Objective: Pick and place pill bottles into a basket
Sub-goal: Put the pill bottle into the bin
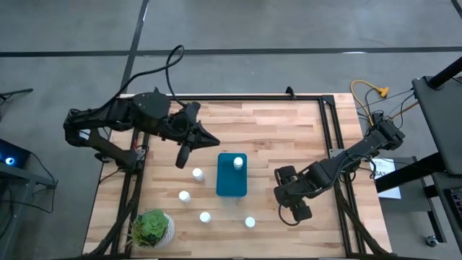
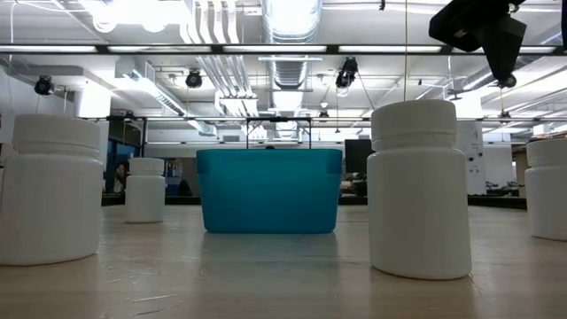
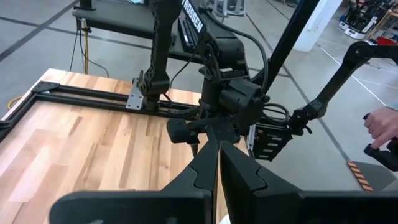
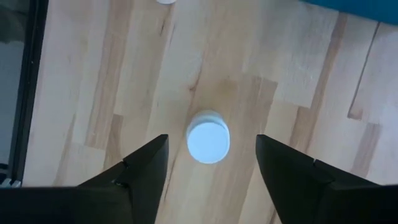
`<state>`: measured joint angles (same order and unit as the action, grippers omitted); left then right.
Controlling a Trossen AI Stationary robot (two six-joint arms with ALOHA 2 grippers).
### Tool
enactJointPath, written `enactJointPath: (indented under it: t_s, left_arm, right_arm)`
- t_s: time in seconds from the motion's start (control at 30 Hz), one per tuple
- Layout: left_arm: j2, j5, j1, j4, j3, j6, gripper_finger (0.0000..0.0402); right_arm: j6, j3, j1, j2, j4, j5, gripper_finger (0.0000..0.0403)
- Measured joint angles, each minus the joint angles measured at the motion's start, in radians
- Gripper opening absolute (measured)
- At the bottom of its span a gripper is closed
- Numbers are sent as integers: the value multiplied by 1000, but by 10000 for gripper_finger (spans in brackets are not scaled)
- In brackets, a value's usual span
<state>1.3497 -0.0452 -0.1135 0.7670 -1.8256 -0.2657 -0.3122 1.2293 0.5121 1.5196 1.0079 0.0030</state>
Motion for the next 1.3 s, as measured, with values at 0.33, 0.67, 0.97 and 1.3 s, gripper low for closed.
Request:
enactJointPath:
  t_s: [0.33,0.67,0.97,1.3]
  left_arm:
    - [-2,0,0,0,0,2,0]
    - [-2,0,0,1,0,3,0]
    - [-2,0,0,1,0,3,0]
    - [-2,-1,0,1,0,-10,0]
  right_arm:
    - [29,-16,2,1,2,24,287]
    - [20,-139,2,2,-83,20,277]
    - [15,-182,3,2,-173,19,266]
    - [-21,-258,14,2,-258,-4,261]
